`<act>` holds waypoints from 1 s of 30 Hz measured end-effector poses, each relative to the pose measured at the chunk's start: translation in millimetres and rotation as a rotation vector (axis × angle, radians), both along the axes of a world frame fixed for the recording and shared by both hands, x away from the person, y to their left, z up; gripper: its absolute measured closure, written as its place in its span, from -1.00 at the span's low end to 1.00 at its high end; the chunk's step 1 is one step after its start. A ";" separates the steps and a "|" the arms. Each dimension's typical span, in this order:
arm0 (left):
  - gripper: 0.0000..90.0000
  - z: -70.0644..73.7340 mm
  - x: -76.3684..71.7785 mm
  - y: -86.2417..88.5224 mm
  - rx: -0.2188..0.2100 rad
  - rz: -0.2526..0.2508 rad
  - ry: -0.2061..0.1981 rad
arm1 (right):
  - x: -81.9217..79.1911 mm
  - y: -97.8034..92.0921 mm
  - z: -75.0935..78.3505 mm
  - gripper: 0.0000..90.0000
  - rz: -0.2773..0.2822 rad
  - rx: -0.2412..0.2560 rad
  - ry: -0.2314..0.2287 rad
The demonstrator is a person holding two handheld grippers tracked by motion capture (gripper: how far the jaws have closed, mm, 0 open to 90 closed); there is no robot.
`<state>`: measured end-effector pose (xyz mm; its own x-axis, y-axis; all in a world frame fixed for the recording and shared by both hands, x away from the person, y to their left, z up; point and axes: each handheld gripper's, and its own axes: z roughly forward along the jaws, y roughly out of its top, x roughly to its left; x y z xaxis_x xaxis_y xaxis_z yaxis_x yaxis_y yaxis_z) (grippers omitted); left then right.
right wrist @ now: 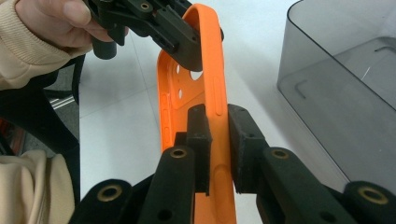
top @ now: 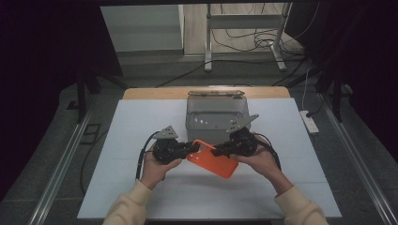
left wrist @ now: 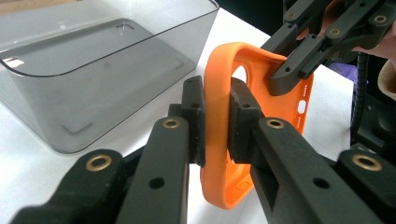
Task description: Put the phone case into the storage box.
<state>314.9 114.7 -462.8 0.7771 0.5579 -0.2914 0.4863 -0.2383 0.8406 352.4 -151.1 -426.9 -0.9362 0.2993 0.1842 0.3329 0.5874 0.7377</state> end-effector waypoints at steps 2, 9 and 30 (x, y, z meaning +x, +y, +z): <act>0.77 -0.2 0.1 0.1 -0.001 -0.001 0.001 | -0.1 -0.4 0.5 0.78 -0.001 0.000 -0.003; 0.69 -1.4 0.6 -0.5 0.001 0.009 -0.005 | -0.2 -0.3 0.4 0.78 0.001 0.000 -0.006; -0.50 -1.8 -4.4 18.0 -0.014 0.101 0.006 | -2.5 0.3 1.3 0.78 -0.020 -0.022 -0.048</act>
<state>310.5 132.7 -464.6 0.7151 0.6292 -0.3045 0.5125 -0.1758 0.8405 349.9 -150.8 -425.6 -0.9377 0.3215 0.1319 0.3089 0.5973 0.7402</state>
